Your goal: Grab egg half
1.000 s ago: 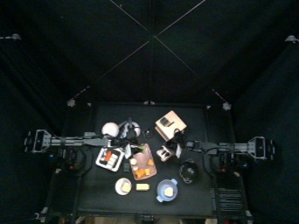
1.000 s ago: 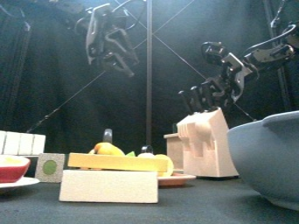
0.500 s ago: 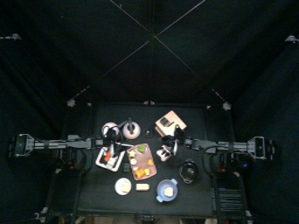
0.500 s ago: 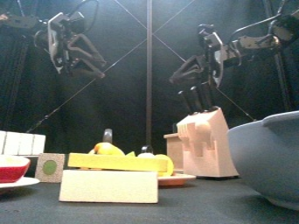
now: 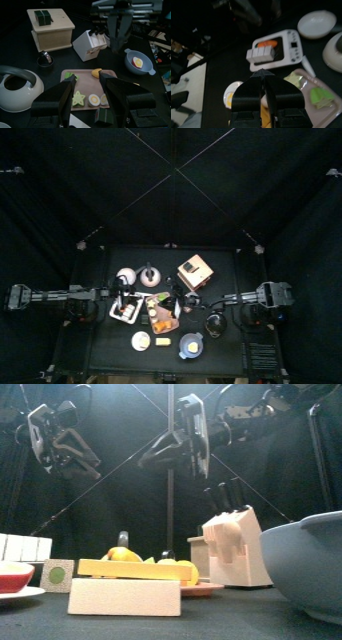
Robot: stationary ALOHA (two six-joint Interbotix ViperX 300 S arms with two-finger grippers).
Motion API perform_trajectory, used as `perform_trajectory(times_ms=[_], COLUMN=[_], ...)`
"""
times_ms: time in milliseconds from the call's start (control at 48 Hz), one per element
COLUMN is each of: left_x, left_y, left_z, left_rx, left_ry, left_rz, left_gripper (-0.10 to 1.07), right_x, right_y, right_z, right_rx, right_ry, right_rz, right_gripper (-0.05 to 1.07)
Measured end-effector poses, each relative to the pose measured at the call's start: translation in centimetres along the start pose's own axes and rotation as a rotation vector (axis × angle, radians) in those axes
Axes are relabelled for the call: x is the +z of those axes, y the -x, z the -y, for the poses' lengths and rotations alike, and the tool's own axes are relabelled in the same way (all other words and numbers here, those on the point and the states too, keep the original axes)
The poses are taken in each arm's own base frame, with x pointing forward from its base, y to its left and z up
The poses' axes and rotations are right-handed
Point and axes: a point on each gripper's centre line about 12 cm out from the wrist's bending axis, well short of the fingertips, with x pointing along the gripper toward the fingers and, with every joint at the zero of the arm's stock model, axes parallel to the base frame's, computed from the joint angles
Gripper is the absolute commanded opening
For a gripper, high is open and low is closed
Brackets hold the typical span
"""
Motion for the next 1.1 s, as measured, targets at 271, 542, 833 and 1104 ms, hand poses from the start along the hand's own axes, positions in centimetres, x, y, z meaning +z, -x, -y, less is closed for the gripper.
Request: perform_trajectory(times_ms=[271,542,833,1104], left_x=[-0.7,-1.1,-1.1,-1.1], left_y=[0.6,0.6,0.6,0.6], left_z=[-0.1,-0.2,-0.2,-0.2], left_rx=[0.001,0.007,0.005,0.005], left_ry=[0.011,0.015,0.013,0.013], left_rz=[-0.001,-0.024,-0.022,-0.024], left_gripper=[0.80,0.80,0.80,0.80], right_x=[-2.6,-3.7,-4.5,-4.1], right_y=[-2.3,-3.7,-6.3,-8.4], right_z=[0.8,0.9,1.1,1.9], right_rx=[-0.055,-0.067,-0.085,-0.113], right_ry=[0.013,0.053,0.096,0.141], right_rz=[-0.205,-0.251,-0.309,-0.345], right_gripper=[0.48,0.73,0.97,1.00])
